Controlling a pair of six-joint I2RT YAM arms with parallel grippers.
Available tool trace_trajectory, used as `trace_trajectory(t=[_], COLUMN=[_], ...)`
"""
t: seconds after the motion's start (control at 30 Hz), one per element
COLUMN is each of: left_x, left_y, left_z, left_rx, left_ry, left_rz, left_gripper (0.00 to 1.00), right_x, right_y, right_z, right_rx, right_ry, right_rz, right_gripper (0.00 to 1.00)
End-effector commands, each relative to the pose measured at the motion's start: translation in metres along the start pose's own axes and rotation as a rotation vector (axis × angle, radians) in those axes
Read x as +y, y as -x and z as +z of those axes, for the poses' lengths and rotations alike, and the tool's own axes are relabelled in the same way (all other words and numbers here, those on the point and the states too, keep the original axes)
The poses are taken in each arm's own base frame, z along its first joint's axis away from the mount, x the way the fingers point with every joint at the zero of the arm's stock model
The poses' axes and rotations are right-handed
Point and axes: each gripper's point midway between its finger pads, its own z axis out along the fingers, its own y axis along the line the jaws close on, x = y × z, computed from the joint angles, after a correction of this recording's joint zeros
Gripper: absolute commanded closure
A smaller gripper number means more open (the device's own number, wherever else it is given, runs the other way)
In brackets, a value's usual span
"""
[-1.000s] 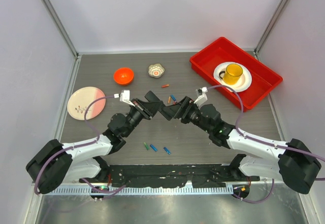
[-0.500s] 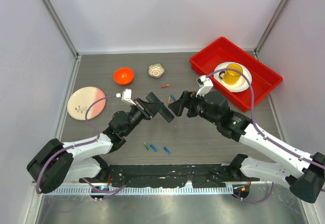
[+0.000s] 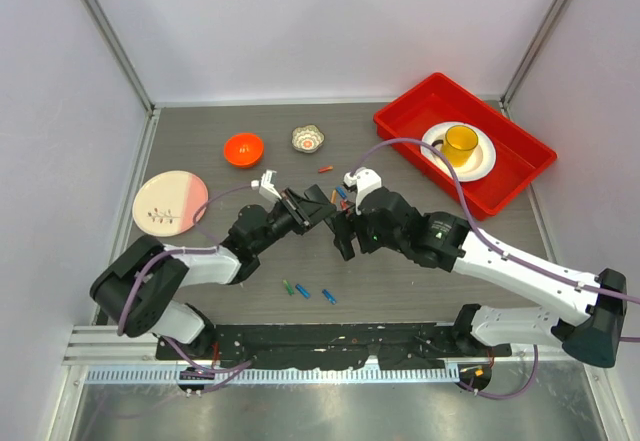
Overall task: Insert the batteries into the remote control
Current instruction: Remove the battery cover from the remote control.
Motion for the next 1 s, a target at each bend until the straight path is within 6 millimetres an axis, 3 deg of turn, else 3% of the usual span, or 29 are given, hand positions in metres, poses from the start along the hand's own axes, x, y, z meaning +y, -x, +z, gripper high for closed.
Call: trace_trajectory(t=[0.0,0.23,0.97], left_x=[-0.046,-0.051,-0.045], left_y=[0.006,0.004,0.001], left_z=[0.006,0.007,0.008], left_rx=[0.009,0.024,0.035], left_ry=[-0.192,-0.23,-0.222], left_rz=[-0.049,-0.058,-0.061], left_gripper=[1.0,1.0,1.0], right_x=[-0.006,-0.004,-0.007], right_y=[0.012,-0.001,-0.003], right_z=[-0.008,0.003,0.016], right_rx=[-0.017,0.038,0.029], right_ry=[-0.048,-0.043,-0.064], right_rz=[-0.04,-0.077,-0.089], right_gripper=[0.13,0.16,0.35])
